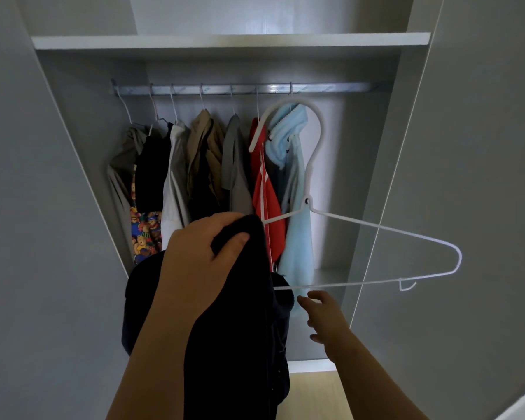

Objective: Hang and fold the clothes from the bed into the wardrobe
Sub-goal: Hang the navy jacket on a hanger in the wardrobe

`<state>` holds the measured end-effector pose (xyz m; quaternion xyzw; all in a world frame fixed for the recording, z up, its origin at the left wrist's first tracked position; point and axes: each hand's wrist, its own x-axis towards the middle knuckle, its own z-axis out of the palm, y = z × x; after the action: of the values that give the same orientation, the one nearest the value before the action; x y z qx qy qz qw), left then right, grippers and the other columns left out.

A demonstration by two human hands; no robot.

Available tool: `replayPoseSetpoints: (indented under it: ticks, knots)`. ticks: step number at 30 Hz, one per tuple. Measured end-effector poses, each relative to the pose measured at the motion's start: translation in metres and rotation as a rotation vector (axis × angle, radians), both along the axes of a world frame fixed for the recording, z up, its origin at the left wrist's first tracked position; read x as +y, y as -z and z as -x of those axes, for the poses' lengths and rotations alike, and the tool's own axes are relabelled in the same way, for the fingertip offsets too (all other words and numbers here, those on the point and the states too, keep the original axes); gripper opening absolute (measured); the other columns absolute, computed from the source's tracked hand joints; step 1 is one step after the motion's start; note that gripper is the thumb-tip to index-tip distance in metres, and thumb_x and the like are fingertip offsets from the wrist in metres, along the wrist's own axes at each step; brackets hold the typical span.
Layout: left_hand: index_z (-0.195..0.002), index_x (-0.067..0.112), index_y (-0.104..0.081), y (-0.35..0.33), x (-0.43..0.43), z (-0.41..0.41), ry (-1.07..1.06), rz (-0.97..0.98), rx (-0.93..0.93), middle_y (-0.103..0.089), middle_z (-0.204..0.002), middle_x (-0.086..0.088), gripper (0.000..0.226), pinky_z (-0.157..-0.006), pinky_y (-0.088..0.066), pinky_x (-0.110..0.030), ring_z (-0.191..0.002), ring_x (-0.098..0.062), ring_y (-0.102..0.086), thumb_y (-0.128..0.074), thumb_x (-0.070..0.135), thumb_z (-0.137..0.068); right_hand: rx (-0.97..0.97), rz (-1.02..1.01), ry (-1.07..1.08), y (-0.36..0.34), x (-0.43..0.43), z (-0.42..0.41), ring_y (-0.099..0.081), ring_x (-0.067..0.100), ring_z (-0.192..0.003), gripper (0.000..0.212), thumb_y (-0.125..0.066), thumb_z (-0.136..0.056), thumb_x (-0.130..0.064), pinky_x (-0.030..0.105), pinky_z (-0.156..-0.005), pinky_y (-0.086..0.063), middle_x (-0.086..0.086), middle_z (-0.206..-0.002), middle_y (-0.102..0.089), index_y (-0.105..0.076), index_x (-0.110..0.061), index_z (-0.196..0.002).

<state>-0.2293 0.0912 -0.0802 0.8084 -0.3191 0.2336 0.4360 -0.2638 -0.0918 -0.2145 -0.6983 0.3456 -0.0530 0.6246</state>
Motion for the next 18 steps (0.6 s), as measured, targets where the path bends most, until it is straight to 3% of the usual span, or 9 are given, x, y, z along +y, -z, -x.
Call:
replayPoseSetpoints:
  ticks: [3, 5, 9, 12, 14, 16, 18]
  knots:
    - [-0.109, 0.021, -0.067, -0.004, 0.005, 0.001, 0.002, 0.027, -0.003, -0.049, -0.086, 0.038, 0.025, -0.077, -0.029, 0.009, -0.087, 0.032, -0.044, -0.063, 0.012, -0.085, 0.040, -0.035, -0.048, 0.004, 0.002, -0.003, -0.049, 0.013, -0.074, 0.053, -0.062, -0.088, -0.027, 0.023, -0.062, -0.039, 0.004, -0.090, -0.051, -0.039, -0.011, -0.133]
    - [-0.106, 0.028, -0.064, -0.006, 0.010, 0.001, 0.004, 0.038, -0.010, -0.050, -0.085, 0.038, 0.026, -0.077, -0.031, 0.008, -0.087, 0.031, -0.046, -0.063, 0.013, -0.085, 0.098, -0.011, -0.098, 0.009, 0.003, -0.004, -0.046, 0.010, -0.070, 0.057, -0.062, -0.087, -0.024, 0.022, -0.057, -0.038, 0.006, -0.094, -0.050, -0.035, -0.010, -0.136]
    - [-0.104, 0.034, -0.062, -0.005, 0.020, -0.004, -0.025, 0.067, 0.027, -0.053, -0.085, 0.036, 0.026, -0.075, -0.033, 0.007, -0.086, 0.027, -0.049, -0.061, 0.014, -0.086, 0.142, 0.130, -0.083, 0.021, 0.000, -0.003, -0.057, 0.030, -0.090, 0.027, -0.051, -0.089, -0.009, 0.043, -0.085, -0.051, 0.015, -0.099, -0.057, -0.050, -0.003, -0.115]
    - [-0.104, 0.038, -0.062, -0.002, 0.030, -0.010, -0.037, 0.058, 0.057, -0.054, -0.083, 0.038, 0.031, -0.075, -0.034, 0.007, -0.087, 0.026, -0.049, -0.060, 0.013, -0.086, 0.139, -0.106, 0.077, 0.021, -0.014, 0.006, -0.051, 0.028, -0.072, 0.017, -0.041, -0.084, 0.009, 0.039, -0.067, -0.047, 0.018, -0.085, -0.054, -0.052, -0.001, -0.092]
    - [-0.100, 0.051, -0.056, 0.000, 0.037, -0.013, -0.022, 0.049, 0.076, -0.054, -0.084, 0.042, 0.041, -0.076, -0.035, 0.006, -0.088, 0.026, -0.049, -0.059, 0.012, -0.087, 0.146, -0.359, 0.181, 0.017, -0.030, 0.013, -0.044, 0.024, -0.063, 0.015, -0.039, -0.084, 0.011, 0.040, -0.066, -0.043, 0.013, -0.070, -0.046, -0.046, 0.002, -0.074]
    - [-0.098, 0.057, -0.051, 0.004, 0.043, -0.017, -0.017, 0.018, 0.092, -0.054, -0.086, 0.040, 0.048, -0.077, -0.037, 0.001, -0.088, 0.026, -0.049, -0.060, 0.011, -0.087, 0.127, -0.611, 0.281, 0.008, -0.044, 0.020, -0.041, 0.026, -0.066, 0.013, -0.034, -0.081, 0.007, 0.040, -0.063, -0.040, 0.013, -0.073, -0.041, -0.043, -0.001, -0.076]
    - [-0.097, 0.059, -0.050, 0.007, 0.048, -0.021, -0.017, -0.020, 0.102, -0.055, -0.085, 0.037, 0.050, -0.075, -0.039, -0.006, -0.086, 0.026, -0.050, -0.061, 0.011, -0.087, 0.076, -0.727, 0.316, -0.002, -0.054, 0.026, -0.039, 0.026, -0.067, 0.017, -0.032, -0.067, 0.003, 0.035, -0.064, -0.035, 0.012, -0.075, -0.041, -0.043, -0.005, -0.079]
